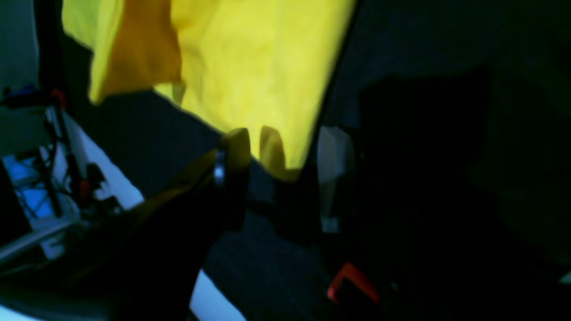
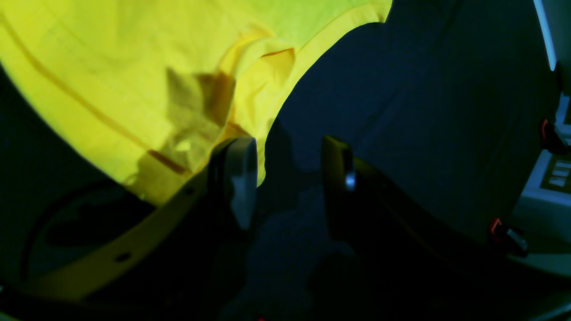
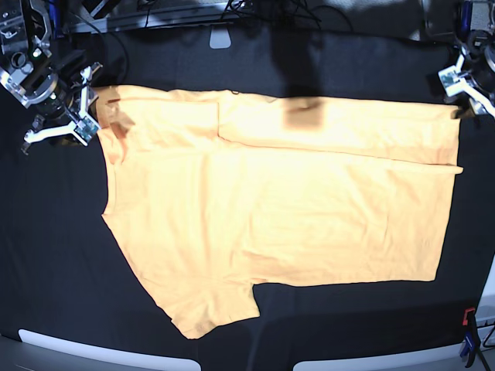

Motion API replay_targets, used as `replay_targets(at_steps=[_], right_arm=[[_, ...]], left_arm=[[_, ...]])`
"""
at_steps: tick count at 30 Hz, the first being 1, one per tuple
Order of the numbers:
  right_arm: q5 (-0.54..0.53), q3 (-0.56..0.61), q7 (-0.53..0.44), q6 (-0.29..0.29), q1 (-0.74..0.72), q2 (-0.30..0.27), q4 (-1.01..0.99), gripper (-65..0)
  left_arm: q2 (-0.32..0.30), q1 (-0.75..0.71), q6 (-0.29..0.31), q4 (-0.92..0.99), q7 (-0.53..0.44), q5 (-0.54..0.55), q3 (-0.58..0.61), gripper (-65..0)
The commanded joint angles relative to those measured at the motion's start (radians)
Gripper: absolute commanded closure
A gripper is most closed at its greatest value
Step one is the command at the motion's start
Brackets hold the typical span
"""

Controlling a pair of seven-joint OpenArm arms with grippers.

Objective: Layout the t-shirt on the table in an organized manner, then fold the t-shirt properly
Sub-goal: 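Lower the shirt with both grippers and adjust the grip on the shoulders, then lift and drag the shirt with both grippers to flatten it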

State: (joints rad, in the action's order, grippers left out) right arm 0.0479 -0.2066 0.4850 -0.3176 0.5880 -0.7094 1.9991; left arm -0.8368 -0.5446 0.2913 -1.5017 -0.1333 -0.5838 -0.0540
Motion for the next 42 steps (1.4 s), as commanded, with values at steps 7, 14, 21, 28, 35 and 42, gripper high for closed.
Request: replay_targets(at_steps=[7,14,21,28,35,42], right_arm=[[-0.003,-0.009,-0.013,-0.013,-0.003,-0.016,0.018,-23.5],[-0.004,-0.009,-0.009,-0.038,-0.003,-0.016,0.021,-23.5],[-0.004,-0.009,-0.008,-0.196,-0.002,-0.016,0.021,-23.6],[0.001,-0.008,0.035,-0.270,0.025,-0.016,0.021,-25.5],[0.015,0.034,0.023,-0.296,0.025,-0.016,0.016,-27.0],[0.262,0.193,-0.078,-0.205,0.020,-0.037,-0.028,-26.9]], left_arm=[[-0.019,0.021,-0.013,0.095,-0.114,-0.003,-0.010,-19.3],[-0.019,0.021,-0.013,0.100,-0.144,-0.003,-0.010,-7.3],[-0.020,0.021,-0.014,0.100,-0.114,0.000,-0.011,0.0],[-0.020,0.022,-0.014,0.100,-0.100,0.000,-0.011,0.0],[-0.020,0.021,-0.014,0.100,-0.100,0.000,-0.011,0.0],[-0.020,0.021,-0.014,0.100,-0.099,0.000,-0.011,0.0]])
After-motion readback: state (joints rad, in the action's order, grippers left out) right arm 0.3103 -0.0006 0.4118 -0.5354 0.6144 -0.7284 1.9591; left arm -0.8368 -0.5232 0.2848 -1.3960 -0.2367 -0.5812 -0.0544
